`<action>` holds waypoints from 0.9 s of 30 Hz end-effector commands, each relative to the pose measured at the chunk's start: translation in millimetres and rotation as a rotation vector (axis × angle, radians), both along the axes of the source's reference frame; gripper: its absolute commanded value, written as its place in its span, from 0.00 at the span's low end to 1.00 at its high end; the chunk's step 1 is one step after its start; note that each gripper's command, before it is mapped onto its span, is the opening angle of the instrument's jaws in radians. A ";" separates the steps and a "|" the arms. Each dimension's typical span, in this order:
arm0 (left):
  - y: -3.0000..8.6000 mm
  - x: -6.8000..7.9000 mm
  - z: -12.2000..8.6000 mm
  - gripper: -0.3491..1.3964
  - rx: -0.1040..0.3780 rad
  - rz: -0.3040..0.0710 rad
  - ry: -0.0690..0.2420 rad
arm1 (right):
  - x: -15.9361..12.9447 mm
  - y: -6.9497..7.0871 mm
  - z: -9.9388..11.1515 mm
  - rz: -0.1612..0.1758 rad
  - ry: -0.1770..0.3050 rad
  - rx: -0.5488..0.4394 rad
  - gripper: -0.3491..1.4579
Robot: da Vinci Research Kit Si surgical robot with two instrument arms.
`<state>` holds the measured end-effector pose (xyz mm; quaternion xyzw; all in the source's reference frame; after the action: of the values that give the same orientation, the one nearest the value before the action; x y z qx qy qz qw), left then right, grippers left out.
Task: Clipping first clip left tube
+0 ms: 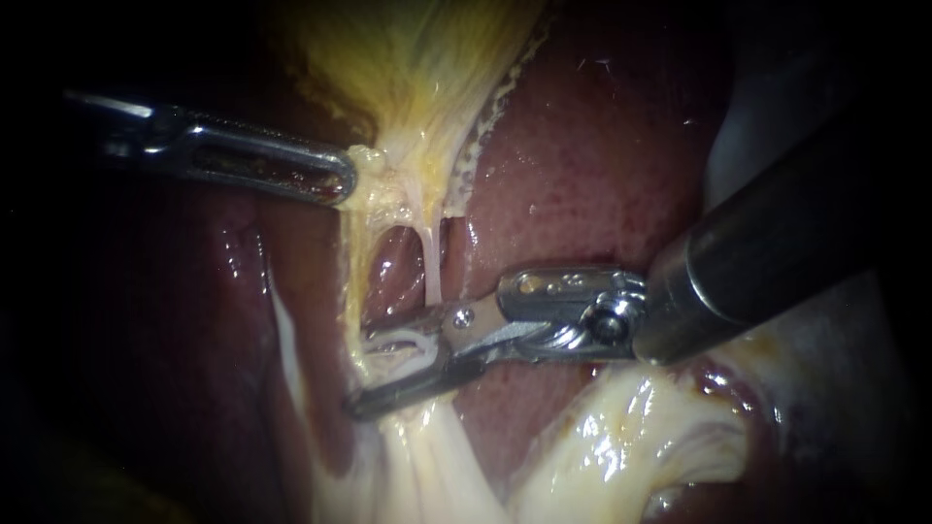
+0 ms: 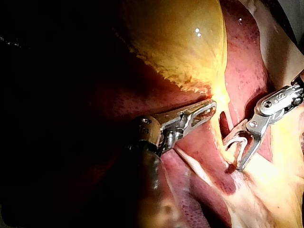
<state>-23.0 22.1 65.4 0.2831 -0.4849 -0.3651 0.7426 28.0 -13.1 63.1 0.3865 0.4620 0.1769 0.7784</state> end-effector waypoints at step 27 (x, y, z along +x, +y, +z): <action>-0.1 0.1 0.0 0.00 0.005 -0.002 0.001 | -6.8 2.5 -7.5 0.030 -0.004 0.029 0.46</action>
<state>-22.9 22.0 65.4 0.2842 -0.4839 -0.3674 0.7417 21.2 -10.5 55.5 0.3897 0.4640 0.1960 0.7710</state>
